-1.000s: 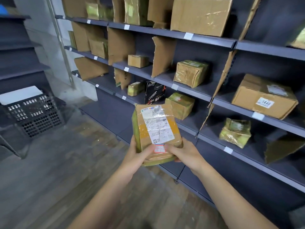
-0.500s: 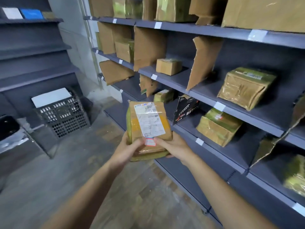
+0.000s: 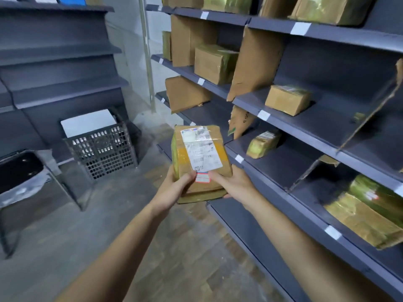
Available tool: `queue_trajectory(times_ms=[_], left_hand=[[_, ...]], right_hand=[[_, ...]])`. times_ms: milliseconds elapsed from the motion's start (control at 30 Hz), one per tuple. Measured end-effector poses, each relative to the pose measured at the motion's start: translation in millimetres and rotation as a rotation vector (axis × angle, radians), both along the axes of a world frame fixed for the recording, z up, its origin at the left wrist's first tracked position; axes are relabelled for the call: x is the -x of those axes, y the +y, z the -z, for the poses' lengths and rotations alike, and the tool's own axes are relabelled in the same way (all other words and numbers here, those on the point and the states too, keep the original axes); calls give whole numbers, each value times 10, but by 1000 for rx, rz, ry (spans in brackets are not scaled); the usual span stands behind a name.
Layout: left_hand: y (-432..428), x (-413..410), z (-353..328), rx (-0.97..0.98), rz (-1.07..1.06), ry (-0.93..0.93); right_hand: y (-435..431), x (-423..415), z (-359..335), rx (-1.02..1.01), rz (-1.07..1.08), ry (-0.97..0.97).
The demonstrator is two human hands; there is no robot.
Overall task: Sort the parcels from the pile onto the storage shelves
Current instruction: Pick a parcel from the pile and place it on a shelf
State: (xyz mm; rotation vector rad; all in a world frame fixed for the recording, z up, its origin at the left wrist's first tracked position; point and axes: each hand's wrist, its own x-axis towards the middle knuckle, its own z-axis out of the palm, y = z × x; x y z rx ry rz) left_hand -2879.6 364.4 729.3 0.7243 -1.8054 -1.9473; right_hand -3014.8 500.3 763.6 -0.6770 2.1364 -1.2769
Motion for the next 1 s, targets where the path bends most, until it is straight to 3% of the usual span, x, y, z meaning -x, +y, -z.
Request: queue_trajectory(times_ms=[500,767,1000], left_hand=[[-2551,479,5,-13,156,-101],[-3418,1379,199,-147,249,-160],[-4085,2308,315,-83,269,-296]], right_hand=[[-2355,248,102,-87,136,29],[-3145,1035,433,-31,292,-15],[-3775,1762,660,-60,369,-48]])
